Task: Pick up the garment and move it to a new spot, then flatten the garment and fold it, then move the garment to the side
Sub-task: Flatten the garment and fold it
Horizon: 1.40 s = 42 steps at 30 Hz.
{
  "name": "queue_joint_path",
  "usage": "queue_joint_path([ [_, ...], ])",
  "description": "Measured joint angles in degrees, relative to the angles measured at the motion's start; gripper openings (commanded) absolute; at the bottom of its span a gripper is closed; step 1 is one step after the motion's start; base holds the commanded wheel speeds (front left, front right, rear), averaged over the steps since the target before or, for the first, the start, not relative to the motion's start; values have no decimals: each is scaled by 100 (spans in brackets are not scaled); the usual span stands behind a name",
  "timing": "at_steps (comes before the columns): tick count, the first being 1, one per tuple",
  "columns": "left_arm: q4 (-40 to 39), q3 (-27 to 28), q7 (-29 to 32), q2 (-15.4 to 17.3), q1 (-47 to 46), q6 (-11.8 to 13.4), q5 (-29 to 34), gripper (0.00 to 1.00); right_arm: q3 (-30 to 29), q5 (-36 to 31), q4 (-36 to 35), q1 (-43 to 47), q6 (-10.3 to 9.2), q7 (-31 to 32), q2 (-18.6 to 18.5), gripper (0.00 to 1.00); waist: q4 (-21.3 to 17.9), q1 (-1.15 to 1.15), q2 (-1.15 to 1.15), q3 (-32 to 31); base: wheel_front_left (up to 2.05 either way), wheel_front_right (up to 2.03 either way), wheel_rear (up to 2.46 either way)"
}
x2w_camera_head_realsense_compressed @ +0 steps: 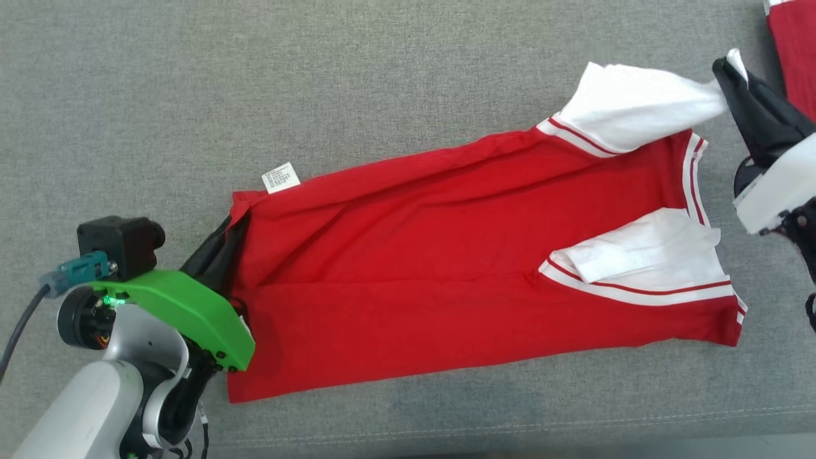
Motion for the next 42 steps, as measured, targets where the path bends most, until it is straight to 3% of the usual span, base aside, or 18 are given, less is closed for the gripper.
queue_joint_path([
  [9,-46,93,-417,-141,488,78,-134,0,-174,1,-333,1072,0,-119,485,0,-74,0,0,-75,0,0,0],
  [31,296,73,-983,-469,1036,42,-265,0,-280,81,-205,1820,0,-448,797,0,-55,0,0,-556,0,0,0],
  [42,486,-110,-1028,-402,1046,-136,-143,0,-200,90,33,2003,0,-578,929,0,-115,0,0,-715,0,0,0],
])
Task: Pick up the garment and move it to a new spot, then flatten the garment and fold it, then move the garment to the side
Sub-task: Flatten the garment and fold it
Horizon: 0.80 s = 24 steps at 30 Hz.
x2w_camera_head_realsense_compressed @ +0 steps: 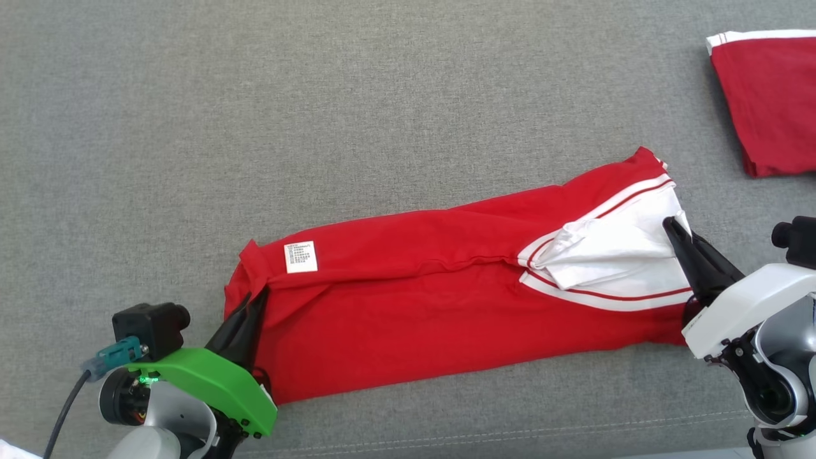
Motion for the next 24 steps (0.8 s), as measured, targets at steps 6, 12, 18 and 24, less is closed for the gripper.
queue_joint_path([
  [6,69,-78,24,70,0,-41,47,0,51,21,114,1,0,-67,-1,0,-60,0,0,1,0,0,0],
  [12,77,-5,21,203,36,-46,45,0,30,43,124,-1,0,-76,-37,0,-81,0,0,-15,0,0,0],
  [18,-45,149,2,361,41,-35,38,0,-2,51,75,-1,0,-66,-31,0,-70,0,0,-37,0,0,0],
  [24,-105,87,99,426,43,-4,27,0,7,54,102,11,0,-15,8,0,-75,0,0,-24,0,0,0],
])
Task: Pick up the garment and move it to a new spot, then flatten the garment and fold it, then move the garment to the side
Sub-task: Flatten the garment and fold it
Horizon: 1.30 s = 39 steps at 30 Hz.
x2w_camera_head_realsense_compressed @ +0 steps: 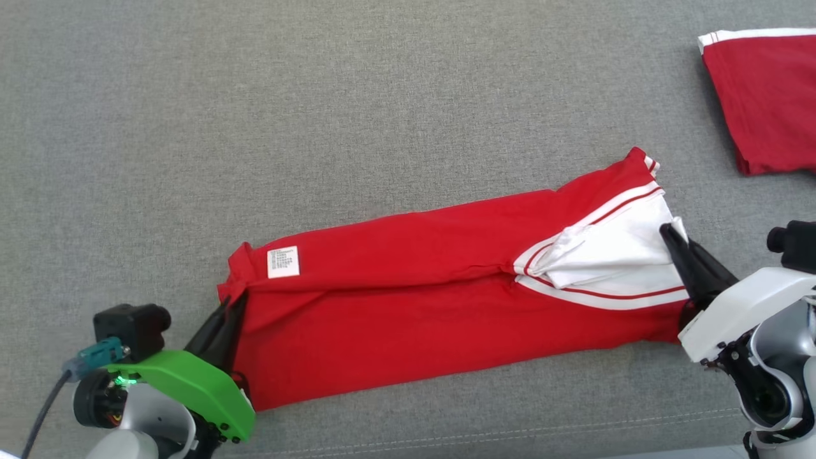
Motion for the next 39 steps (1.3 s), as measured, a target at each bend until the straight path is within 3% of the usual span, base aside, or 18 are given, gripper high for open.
queue_joint_path([
  [2,49,-75,12,-45,15,-8,1,0,43,-5,68,19,0,10,32,0,-7,0,0,12,0,0,0],
  [3,88,-119,20,-69,29,-13,13,5,65,-9,113,31,0,23,48,0,-12,0,0,18,0,0,0],
  [4,138,-158,19,-81,38,-15,25,20,71,-29,160,38,0,24,55,0,-16,0,0,26,0,0,0],
  [5,185,-192,15,-88,53,-16,46,39,67,-43,202,38,0,14,59,44,-19,0,0,32,0,0,0],
  [6,227,-216,-8,-100,76,-15,85,73,71,-64,246,38,0,15,59,100,-21,0,0,36,0,0,0],
  [7,280,-234,-22,-118,95,-15,124,100,87,-68,293,38,0,26,59,100,-21,0,0,36,0,0,0],
  [12,450,-272,-236,-136,164,-2,257,100,60,-164,446,85,0,46,-12,100,-9,0,0,-8,0,0,0],
  [17,485,-93,-736,-179,751,381,308,100,-118,-280,437,261,0,89,-116,100,-54,0,0,-150,0,0,0],
  [21,335,276,-1608,-339,1048,670,416,100,-458,-349,267,367,0,-78,-86,100,-64,0,0,-261,0,0,0],
  [28,20,892,-2026,-746,1131,682,1191,100,-521,-658,464,389,0,-104,-12,100,31,0,0,-414,0,0,0],
  [31,-226,1299,-2050,-1104,1161,590,1737,100,-359,-836,734,150,-1,-69,-42,100,71,0,0,-434,0,0,0],
  [39,-81,1940,-2050,-1916,1293,-124,2365,100,2,-1176,1840,-572,0,-23,-36,100,219,0,0,-395,0,0,0],
])
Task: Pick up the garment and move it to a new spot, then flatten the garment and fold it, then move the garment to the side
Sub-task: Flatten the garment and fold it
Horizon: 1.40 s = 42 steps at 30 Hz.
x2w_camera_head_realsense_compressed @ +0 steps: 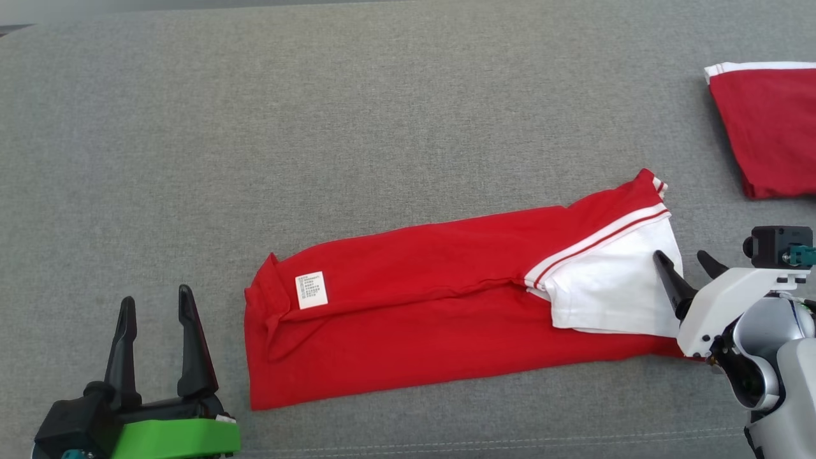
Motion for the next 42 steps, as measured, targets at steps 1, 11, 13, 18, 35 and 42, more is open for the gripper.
queue_joint_path([
  [1,45,62,0,-97,-11,-94,19,100,4,-14,103,-53,0,-10,-3,100,34,0,0,5,0,0,0],
  [11,249,570,0,-600,-20,-755,461,100,143,258,878,-287,1,82,-124,100,254,0,0,58,0,0,0],
  [13,279,645,0,-662,-24,-871,531,100,178,522,969,-353,1,100,-126,14,250,0,0,54,0,0,0],
  [18,315,791,0,-754,-43,-1050,638,100,258,1065,1124,-451,7,148,-155,0,228,0,0,19,0,0,0],
  [35,577,1039,0,-867,-51,-1483,792,100,-878,2884,1192,-259,4,102,-1314,0,198,0,0,-244,0,0,0],
  [42,542,1082,-1,-872,127,-1434,692,100,-1027,3217,74,-3,-1,592,-1484,0,63,0,0,-399,0,0,0],
])
